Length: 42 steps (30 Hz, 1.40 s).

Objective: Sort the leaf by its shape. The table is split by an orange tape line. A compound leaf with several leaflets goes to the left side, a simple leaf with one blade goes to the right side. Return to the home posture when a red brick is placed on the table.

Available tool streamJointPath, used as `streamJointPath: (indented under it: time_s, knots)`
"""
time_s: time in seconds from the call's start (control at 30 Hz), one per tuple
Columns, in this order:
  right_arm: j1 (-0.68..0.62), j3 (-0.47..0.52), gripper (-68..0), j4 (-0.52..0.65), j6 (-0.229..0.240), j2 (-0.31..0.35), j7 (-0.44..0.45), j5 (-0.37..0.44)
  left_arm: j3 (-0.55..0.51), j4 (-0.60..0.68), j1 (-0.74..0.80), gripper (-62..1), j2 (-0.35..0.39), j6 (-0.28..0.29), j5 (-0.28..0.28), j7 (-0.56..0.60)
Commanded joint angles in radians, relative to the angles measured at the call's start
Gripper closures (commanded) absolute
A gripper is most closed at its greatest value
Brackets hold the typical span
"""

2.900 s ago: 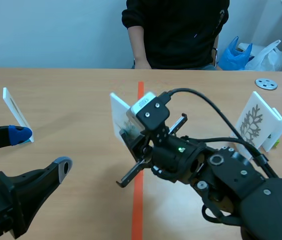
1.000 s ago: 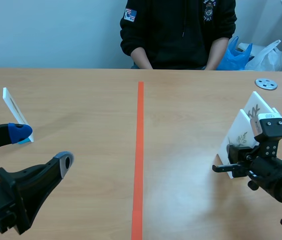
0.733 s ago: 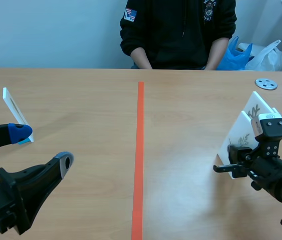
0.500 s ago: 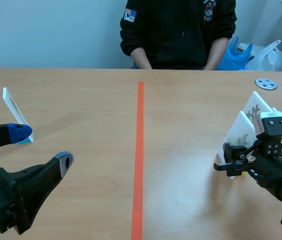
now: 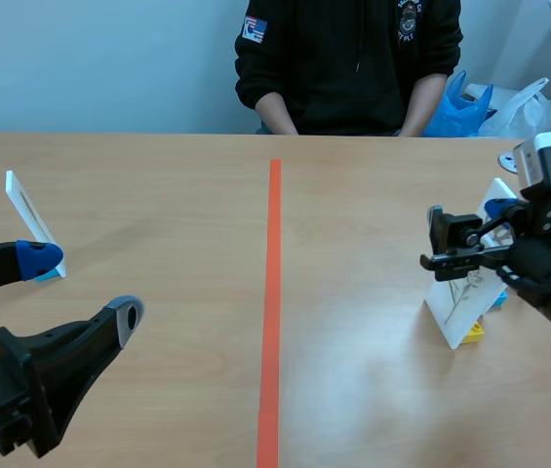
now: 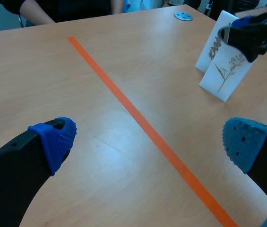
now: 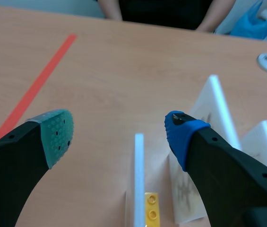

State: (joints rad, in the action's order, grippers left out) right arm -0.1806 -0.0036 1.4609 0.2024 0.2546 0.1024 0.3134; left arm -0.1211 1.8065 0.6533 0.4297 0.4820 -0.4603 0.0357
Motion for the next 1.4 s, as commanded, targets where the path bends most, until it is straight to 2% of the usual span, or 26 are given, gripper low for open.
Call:
streamJointPath:
  time_s: [0.0, 0.1, 0.2, 0.33, 0.37, 0.47, 0.6, 0.73, 0.9, 0.97, 1.17, 1.37]
  knots:
    - [-0.021, 0.031, -42.7, 0.057, -0.001, 0.003, 0.010, 0.019, -0.005, 0.008, 0.000, -62.3, -0.003, 0.003, -0.006, 0.019]
    - [-0.062, 0.066, -43.4, 0.158, 0.000, 0.003, 0.008, 0.042, -0.005, 0.008, 0.000, -62.3, -0.003, 0.003, -0.006, 0.019]
    - [-0.090, 0.096, -49.9, 0.251, 0.000, 0.003, 0.008, 0.063, -0.005, 0.008, 0.000, -62.3, -0.002, 0.003, -0.006, 0.019]
    - [-0.136, 0.124, -50.7, 0.375, 0.004, 0.003, -0.034, 0.096, -0.005, 0.008, 0.000, -62.3, -0.002, 0.002, -0.006, 0.019]
    - [-0.148, 0.129, -53.6, 0.402, 0.011, 0.003, -0.047, 0.107, -0.005, 0.008, 0.000, -62.3, -0.002, 0.002, -0.006, 0.019]
    - [-0.188, 0.129, -67.9, 0.475, 0.023, 0.005, -0.070, 0.119, -0.005, 0.008, 0.000, -62.3, -0.002, 0.002, -0.006, 0.019]
    - [-0.254, 0.129, -67.9, 0.568, 0.040, 0.009, -0.117, 0.126, -0.005, 0.008, 0.000, -62.3, -0.002, 0.002, -0.006, 0.019]
    - [-0.321, 0.129, -67.9, 0.641, 0.090, 0.032, -0.144, 0.146, -0.005, 0.008, 0.000, -62.3, -0.002, 0.002, -0.006, 0.019]
    - [-0.402, 0.129, -67.9, 0.660, 0.114, 0.088, -0.146, 0.148, -0.005, 0.008, 0.000, -62.3, 0.006, 0.002, -0.006, 0.016]
    - [-0.434, 0.129, -67.9, 0.660, 0.142, 0.113, -0.146, 0.148, -0.005, 0.008, 0.001, -62.3, 0.006, 0.003, -0.006, 0.006]
    - [-0.476, 0.129, -67.9, 0.660, 0.150, 0.139, -0.145, 0.143, -0.005, 0.009, 0.034, -62.3, 0.006, 0.012, -0.010, -0.013]
    - [-0.476, 0.129, -67.9, 0.660, 0.150, 0.139, -0.146, 0.139, -0.005, 0.009, 0.050, -62.3, 0.006, 0.069, -0.010, -0.040]
